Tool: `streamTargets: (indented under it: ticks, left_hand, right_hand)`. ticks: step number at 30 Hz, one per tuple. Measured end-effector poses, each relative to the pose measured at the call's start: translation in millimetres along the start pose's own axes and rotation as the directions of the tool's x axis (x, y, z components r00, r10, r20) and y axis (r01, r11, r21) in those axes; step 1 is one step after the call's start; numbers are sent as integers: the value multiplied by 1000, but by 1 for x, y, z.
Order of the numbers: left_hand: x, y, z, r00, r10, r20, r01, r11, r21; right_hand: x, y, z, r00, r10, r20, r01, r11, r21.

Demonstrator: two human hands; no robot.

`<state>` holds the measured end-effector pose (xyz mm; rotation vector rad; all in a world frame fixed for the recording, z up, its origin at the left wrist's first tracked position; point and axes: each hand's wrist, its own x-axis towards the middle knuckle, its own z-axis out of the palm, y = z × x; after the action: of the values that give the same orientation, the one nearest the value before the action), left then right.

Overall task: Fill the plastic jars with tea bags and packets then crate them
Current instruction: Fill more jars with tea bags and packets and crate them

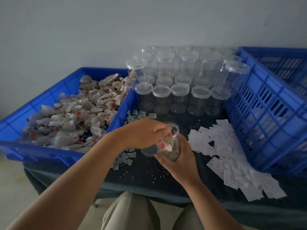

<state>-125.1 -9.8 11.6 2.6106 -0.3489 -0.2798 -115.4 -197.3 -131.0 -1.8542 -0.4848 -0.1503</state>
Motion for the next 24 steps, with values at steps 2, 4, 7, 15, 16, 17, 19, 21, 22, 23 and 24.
streamTargets:
  ticks: [2, 4, 7, 15, 16, 17, 19, 21, 22, 23, 24]
  left_hand:
    - [2, -5, 6, 997, 7, -81, -18, 991, -133]
    - [8, -14, 4, 915, -136, -379, -22, 923, -384]
    - [22, -47, -2, 780, -355, -516, 290, 935, -205]
    - [42, -71, 45, 760, -609, -227, 649, 693, 312]
    - [42, -71, 45, 761, -596, -257, 649, 697, 306]
    - [42, -71, 43, 769, -572, -286, 638, 708, 303]
    - [36, -65, 35, 773, -520, -363, 620, 738, 265]
    - [30, -58, 23, 767, -458, -449, 572, 805, 157]
    - [26, -53, 16, 767, -423, -483, 518, 852, 77]
    - [21, -46, 9, 771, -391, -503, 446, 895, -12]
    - [15, -37, 2, 781, -362, -510, 363, 926, -102]
  right_hand:
    - [0, 1, 0, 1000, 3, -6, -3, 1000, 12]
    - [0, 3, 0, 1000, 12, -21, -11, 999, 31]
    - [0, 4, 1, 999, 13, -30, -12, 999, 37]
    - [-2, 6, 1, 999, -11, -48, 12, 999, 38]
    - [-3, 4, 1, 998, -13, -63, 16, 999, 50]
    - [-3, 2, 1, 996, -19, -82, 24, 998, 63]
    - [-5, -3, 0, 992, -31, -122, 43, 995, 91]
    - [-4, -6, -5, 992, -23, -121, 37, 992, 119]
    - [-4, -5, -10, 995, -21, -100, 32, 993, 110]
    - [-4, -2, -15, 997, -31, -73, 37, 996, 85]
    - [-5, 1, -22, 998, -46, -48, 49, 997, 61]
